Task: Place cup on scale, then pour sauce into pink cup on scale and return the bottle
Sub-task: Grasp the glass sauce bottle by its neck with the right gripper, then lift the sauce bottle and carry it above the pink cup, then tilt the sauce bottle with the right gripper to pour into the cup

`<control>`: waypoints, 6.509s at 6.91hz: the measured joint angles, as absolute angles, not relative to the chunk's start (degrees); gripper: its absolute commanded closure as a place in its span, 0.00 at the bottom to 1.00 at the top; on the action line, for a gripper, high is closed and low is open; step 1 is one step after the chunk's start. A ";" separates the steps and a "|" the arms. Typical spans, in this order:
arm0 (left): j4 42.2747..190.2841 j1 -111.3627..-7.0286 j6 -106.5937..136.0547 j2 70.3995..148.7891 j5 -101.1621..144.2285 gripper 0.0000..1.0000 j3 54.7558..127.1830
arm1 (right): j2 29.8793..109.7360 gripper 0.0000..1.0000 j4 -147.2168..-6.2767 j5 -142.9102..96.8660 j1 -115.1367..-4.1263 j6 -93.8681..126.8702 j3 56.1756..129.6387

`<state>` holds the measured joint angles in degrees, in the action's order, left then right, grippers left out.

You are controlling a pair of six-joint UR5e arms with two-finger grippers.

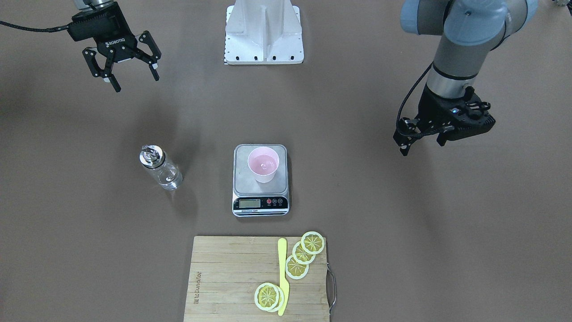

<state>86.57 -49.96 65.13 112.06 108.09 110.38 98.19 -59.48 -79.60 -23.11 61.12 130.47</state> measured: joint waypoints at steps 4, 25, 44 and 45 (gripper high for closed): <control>86.57 -49.92 65.07 112.22 108.02 0.01 110.19 | 91.79 0.00 -45.51 -69.76 -21.84 58.63 113.77; 87.59 -49.83 65.29 113.21 107.81 0.01 107.20 | 77.41 1.00 -39.03 -64.36 -27.18 51.25 95.44; 91.19 -50.29 65.13 113.10 108.04 0.01 100.40 | 57.25 1.00 -89.10 -7.37 -17.97 2.38 89.47; 91.43 -50.46 65.13 113.01 108.08 0.01 100.22 | 56.52 1.00 -89.10 -6.04 -18.31 1.56 88.22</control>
<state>91.43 -50.46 65.13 113.01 108.08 100.22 56.52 -89.10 -6.04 -18.31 1.56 88.22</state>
